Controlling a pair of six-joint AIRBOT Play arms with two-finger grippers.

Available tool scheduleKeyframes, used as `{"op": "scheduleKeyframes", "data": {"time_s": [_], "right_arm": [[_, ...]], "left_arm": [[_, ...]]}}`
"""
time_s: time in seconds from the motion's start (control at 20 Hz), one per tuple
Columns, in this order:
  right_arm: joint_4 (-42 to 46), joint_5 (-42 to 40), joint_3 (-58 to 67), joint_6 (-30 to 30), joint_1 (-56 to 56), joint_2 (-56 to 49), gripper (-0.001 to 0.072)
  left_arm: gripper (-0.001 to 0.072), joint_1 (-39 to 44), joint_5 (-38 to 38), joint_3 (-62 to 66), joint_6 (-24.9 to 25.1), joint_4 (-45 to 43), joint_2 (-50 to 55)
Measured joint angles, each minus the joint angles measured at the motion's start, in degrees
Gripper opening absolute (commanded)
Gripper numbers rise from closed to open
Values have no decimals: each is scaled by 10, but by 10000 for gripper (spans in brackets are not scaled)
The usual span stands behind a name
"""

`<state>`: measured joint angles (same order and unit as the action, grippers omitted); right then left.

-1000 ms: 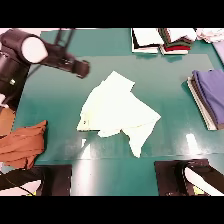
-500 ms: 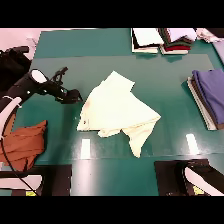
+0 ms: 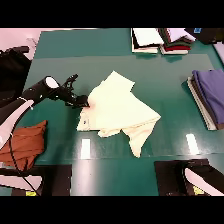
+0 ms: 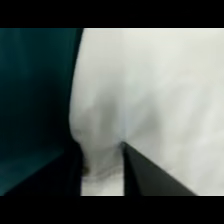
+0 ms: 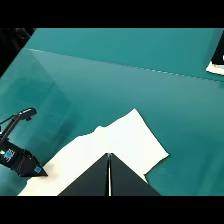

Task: Fold the shirts.

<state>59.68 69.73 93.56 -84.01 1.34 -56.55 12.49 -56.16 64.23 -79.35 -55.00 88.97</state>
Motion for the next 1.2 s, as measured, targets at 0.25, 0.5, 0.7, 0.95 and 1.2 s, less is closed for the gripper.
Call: {"op": "scheduleKeyframes", "data": {"time_s": [0.25, 0.5, 0.7, 0.95, 1.2], "right_arm": [[42, 49, -35, 0, -1, 9, 20], [99, 90, -249, -10, -18, 42, 478], [37, 38, -463, -9, -32, 18, 468], [-124, -100, -587, 42, 45, -76, 448], [-171, -176, -551, 59, 136, -174, 19]], "left_arm": [[22, -6, -1, 48, -1, -11, -18], [22, -31, -3, 113, -1, -54, -70], [22, -38, -3, 128, -1, -78, -92], [23, -40, -5, 132, -2, -88, -98], [22, -40, -5, 133, -2, -90, -100]]}}
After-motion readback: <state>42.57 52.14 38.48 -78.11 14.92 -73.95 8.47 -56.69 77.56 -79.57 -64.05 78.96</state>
